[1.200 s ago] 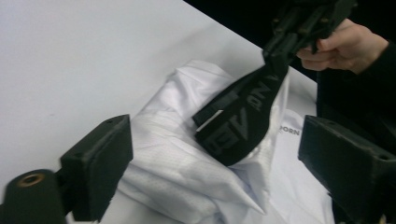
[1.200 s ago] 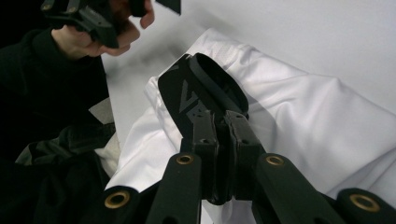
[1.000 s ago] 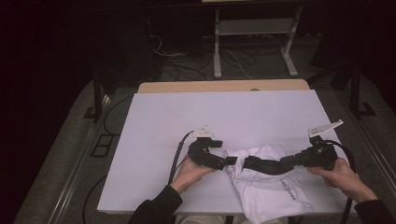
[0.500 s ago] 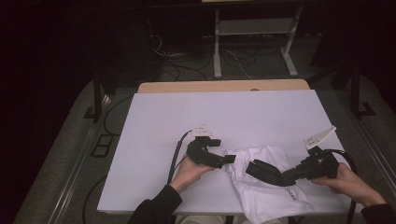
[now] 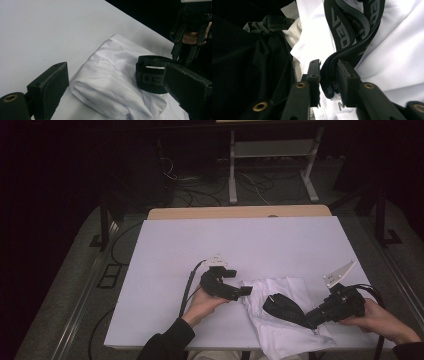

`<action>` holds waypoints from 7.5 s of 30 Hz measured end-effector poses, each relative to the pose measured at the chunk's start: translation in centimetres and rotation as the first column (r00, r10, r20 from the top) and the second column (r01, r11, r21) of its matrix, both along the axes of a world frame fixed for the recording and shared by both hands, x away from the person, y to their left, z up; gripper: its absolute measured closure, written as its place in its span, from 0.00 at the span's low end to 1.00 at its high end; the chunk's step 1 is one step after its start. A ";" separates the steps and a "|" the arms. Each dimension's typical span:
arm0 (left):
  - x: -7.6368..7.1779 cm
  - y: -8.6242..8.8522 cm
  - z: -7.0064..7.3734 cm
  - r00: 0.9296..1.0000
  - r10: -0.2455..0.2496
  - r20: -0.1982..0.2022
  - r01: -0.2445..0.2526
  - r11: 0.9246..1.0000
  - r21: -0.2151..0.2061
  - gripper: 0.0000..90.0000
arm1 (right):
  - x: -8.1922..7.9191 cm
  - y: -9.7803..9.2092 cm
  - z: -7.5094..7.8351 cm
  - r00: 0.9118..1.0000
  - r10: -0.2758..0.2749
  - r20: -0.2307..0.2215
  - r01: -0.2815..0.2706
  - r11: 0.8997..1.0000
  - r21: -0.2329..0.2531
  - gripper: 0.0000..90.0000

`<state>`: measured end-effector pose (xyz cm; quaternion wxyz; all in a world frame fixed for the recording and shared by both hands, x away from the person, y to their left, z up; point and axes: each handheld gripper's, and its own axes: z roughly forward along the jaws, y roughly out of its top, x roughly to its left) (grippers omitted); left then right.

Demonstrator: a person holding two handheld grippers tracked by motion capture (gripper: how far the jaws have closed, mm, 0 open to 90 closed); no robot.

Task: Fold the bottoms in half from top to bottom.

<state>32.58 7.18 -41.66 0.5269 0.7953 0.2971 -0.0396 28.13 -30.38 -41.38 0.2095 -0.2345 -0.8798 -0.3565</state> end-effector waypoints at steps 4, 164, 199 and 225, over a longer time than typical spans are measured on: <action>0.1 0.1 0.0 1.000 0.004 0.000 -0.004 1.000 0.000 0.07 | 0.4 -0.3 0.4 0.999 -0.032 0.001 0.032 0.999 0.009 0.70; 0.9 0.1 -0.9 0.999 0.019 -0.044 -0.019 1.000 -0.001 0.03 | 1.6 6.2 1.8 0.992 -0.025 0.125 0.025 1.000 0.000 0.66; 2.3 0.3 -1.9 0.995 0.053 -0.087 -0.054 0.999 -0.006 0.02 | 6.9 0.4 0.9 0.893 -0.413 0.178 0.413 0.910 0.037 0.06; 3.0 -1.3 -3.6 0.975 0.016 -0.223 -0.006 0.999 0.048 0.10 | 9.7 -1.7 -2.8 0.872 -0.478 0.108 0.485 0.873 -0.057 0.17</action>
